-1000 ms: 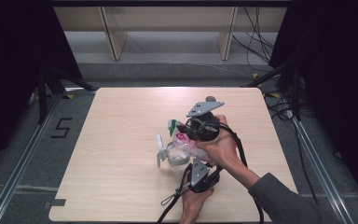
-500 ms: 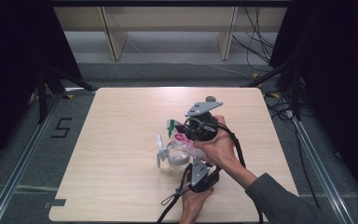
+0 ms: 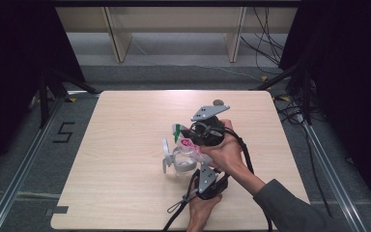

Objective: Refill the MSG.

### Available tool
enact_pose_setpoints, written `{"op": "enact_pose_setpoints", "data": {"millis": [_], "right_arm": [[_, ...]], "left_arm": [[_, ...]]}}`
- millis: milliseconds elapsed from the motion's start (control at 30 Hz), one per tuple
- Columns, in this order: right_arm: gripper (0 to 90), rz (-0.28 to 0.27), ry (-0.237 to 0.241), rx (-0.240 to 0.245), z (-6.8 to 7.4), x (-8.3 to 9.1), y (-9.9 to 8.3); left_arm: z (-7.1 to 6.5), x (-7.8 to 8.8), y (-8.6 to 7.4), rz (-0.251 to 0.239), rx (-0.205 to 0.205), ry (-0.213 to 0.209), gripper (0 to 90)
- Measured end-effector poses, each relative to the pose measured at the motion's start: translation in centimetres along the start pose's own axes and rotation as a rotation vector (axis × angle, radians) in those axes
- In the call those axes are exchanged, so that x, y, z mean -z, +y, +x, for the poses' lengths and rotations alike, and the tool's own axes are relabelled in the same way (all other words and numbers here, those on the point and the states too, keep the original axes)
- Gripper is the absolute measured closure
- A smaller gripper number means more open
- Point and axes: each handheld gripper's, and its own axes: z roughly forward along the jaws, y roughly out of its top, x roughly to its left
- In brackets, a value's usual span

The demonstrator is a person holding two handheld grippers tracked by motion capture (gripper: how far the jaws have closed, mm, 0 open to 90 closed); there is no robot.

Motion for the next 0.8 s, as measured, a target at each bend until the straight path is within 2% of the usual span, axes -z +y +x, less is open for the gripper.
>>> {"op": "enact_pose_setpoints", "data": {"millis": [33,100,167,200,333,400,533,600,767,800], "right_arm": [[90.0,0.014,0.006,-0.006,0.12,0.11,0.06],[90.0,-0.008,0.004,0.017,0.12,0.07,0.16],[90.0,0.008,0.005,0.001,0.21,0.08,0.16],[90.0,0.011,0.011,0.024,0.2,-0.19,0.17],[90.0,0.0,0.018,0.016,0.15,-0.04,0.25],[90.0,0.012,0.002,-0.007,0.34,-0.18,0.13],[90.0,0.005,0.017,0.009,0.19,-0.04,0.25],[90.0,0.015,0.009,-0.007,0.31,0.08,0.21],[90.0,0.001,0.008,-0.008,0.2,-0.04,0.2],[90.0,0.004,0.017,0.013,0.13,-0.04,0.28]], "left_arm": [[0.02,0.02,0.03,-0.002,0.002,0.0,72.2],[0.07,0.14,0.16,-0.001,-0.004,0.004,72.2],[0.07,0.1,0.1,0.0,0.0,-0.003,72.2],[0.07,0.08,0.07,-0.003,0.002,-0.002,72.2],[0.11,0.14,0.12,-0.005,0.002,-0.002,72.3],[0.08,0.09,0.06,-0.005,0.008,0.001,72.2],[0.13,0.15,0.11,-0.007,0.002,-0.004,72.3],[0.11,0.13,0.1,-0.006,0.002,-0.002,72.3],[0.09,0.12,0.11,-0.004,0.001,-0.003,72.3],[0.08,0.12,0.12,-0.006,0.002,-0.003,72.3]]}}
